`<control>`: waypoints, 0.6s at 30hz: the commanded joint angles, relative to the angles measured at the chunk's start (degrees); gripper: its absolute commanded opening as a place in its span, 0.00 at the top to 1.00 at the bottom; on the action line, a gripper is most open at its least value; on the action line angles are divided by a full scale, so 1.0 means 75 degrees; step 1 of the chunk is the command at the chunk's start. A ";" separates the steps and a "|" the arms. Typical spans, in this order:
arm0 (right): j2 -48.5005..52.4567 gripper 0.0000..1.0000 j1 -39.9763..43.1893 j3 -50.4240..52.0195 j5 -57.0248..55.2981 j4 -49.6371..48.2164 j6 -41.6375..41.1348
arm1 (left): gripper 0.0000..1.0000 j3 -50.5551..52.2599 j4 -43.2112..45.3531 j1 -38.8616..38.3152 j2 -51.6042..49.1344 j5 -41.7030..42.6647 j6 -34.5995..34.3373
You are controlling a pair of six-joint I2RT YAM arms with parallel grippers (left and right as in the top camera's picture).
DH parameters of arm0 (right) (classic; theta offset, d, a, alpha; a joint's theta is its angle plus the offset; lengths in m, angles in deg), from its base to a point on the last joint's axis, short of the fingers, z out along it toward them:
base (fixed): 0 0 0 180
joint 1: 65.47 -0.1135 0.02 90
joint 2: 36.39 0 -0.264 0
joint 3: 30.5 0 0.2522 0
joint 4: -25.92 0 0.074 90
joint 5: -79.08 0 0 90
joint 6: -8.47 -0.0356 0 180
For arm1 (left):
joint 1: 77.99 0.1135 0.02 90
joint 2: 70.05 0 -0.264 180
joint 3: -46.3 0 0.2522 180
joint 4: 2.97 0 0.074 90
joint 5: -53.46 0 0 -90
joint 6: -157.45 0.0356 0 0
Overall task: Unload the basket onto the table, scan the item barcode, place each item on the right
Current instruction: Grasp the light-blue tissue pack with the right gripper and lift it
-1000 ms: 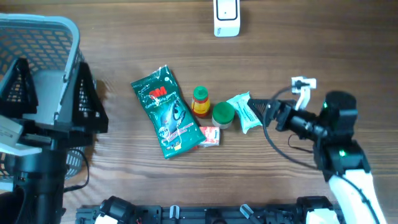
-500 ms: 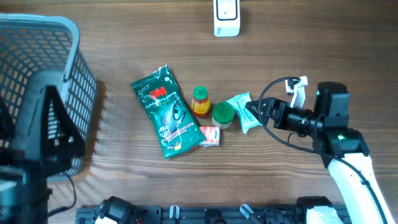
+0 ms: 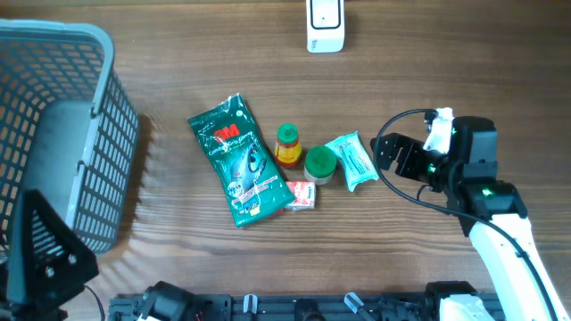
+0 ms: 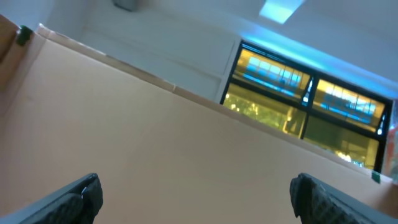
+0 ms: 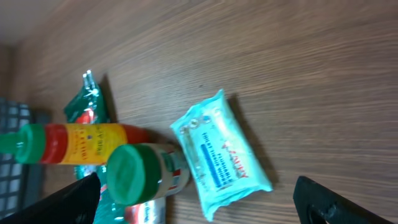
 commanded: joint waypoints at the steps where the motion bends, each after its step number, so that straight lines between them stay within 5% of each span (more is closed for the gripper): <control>1: 0.0119 0.00 -0.0073 -0.0525 -0.0726 0.0195 0.0414 | 0.00 0.0303 0.0146 0.0236 0.0353 -0.0105 -0.0012; 10: 0.1687 0.01 -0.1445 -0.2101 -0.2375 0.1574 0.1218 | 0.00 0.0641 0.0393 0.0583 0.1008 -0.0105 -0.0012; 18: 0.3754 0.08 -0.2465 -0.2261 -0.3168 0.1556 0.1207 | 0.00 0.0641 0.0391 0.0589 0.1011 -0.0105 -0.0012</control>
